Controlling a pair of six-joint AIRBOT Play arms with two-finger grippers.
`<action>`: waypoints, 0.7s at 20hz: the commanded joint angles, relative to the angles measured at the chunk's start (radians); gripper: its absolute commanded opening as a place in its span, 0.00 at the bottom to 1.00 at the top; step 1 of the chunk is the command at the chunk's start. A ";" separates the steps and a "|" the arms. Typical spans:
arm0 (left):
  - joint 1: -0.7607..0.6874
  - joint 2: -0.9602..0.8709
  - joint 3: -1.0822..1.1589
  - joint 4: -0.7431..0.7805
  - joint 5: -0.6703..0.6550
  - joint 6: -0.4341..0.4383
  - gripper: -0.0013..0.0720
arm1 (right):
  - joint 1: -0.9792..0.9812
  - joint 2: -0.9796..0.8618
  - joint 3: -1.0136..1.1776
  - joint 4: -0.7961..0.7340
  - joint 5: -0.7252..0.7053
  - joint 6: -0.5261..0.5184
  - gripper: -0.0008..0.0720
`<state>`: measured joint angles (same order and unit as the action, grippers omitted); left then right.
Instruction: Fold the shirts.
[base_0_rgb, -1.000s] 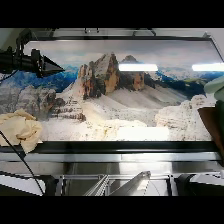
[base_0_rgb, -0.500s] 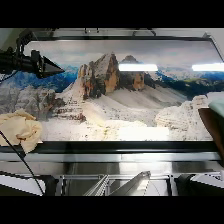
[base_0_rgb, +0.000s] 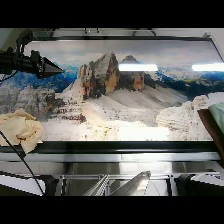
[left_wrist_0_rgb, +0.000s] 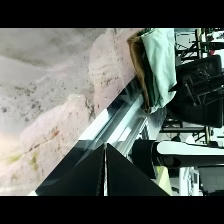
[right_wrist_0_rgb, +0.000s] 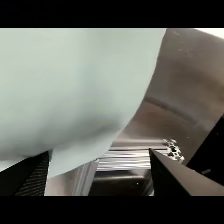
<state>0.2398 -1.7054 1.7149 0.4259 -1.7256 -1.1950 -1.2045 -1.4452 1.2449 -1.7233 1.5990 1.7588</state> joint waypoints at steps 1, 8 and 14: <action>0.000 0.000 0.000 -0.001 0.001 -0.001 0.02 | 0.002 -0.023 0.009 -0.009 0.057 0.003 0.91; 0.000 0.000 0.045 -0.006 0.001 -0.072 0.02 | 0.113 -0.017 0.340 0.235 0.246 0.043 0.47; 0.009 0.116 0.135 0.153 0.002 -0.087 0.02 | 0.299 0.048 0.425 0.677 0.118 -0.056 0.04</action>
<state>0.2443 -1.6527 1.8351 0.4850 -1.7332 -1.2751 -0.9821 -1.4300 1.6367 -1.2934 1.7786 1.7611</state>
